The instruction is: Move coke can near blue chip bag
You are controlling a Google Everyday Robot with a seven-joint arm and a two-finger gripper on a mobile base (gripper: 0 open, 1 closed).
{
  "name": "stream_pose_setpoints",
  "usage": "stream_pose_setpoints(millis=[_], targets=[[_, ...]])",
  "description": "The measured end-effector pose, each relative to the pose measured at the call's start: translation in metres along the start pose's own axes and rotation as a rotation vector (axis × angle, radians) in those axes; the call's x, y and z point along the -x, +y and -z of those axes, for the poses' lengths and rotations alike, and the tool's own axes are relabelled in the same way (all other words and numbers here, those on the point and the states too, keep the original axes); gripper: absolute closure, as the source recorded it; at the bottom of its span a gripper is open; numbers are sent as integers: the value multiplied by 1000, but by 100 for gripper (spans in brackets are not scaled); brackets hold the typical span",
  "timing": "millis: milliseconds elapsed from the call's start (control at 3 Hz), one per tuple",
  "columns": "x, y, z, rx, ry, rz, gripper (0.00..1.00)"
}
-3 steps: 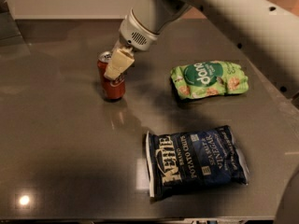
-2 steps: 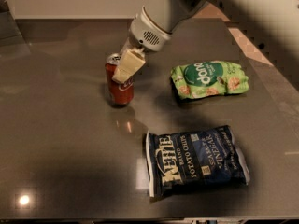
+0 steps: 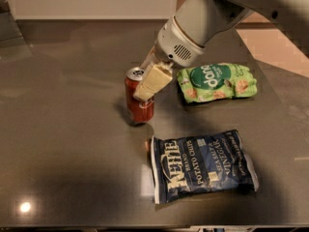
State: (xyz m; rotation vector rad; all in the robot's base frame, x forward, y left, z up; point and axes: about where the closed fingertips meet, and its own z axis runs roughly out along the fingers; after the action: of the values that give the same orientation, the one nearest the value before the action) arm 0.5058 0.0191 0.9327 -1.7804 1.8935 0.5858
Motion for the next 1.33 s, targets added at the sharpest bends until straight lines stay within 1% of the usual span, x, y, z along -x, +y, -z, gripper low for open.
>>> stream_pose_setpoints(millis=[333,667,1000,1333], targets=[[-14,16,2,-20,-1,7,100],[-27,25,-2,-36,1,8,82],[-35,30,-7,-40,5,10,59],[-41,33,-9,-80,13,4,35]])
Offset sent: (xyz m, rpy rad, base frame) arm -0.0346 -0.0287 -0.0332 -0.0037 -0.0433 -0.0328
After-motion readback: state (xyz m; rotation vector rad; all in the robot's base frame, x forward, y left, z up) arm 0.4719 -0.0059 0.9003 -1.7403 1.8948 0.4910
